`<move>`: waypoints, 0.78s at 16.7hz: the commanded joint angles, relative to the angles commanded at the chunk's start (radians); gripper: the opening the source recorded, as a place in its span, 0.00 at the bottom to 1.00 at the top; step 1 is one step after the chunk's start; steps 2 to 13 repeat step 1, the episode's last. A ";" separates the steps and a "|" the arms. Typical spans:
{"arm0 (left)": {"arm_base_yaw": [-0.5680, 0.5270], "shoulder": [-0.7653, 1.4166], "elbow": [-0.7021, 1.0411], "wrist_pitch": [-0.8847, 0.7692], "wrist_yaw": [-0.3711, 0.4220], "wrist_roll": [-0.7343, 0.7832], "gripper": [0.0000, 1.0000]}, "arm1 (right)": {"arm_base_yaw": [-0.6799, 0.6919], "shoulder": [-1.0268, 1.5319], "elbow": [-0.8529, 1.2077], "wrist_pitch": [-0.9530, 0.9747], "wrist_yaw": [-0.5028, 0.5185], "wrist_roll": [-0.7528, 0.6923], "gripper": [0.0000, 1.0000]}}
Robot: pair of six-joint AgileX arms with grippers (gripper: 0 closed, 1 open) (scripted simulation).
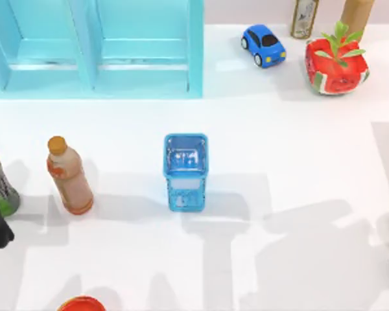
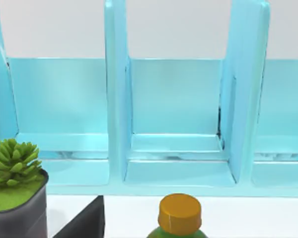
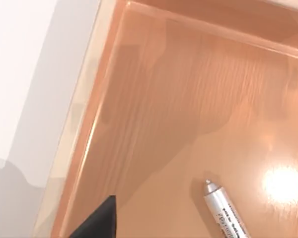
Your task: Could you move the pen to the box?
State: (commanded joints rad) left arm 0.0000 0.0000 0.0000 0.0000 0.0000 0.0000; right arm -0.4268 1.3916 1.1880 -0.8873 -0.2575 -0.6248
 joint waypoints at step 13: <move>0.000 0.000 0.000 0.000 0.000 0.000 1.00 | 0.000 0.000 0.000 0.000 0.000 0.000 1.00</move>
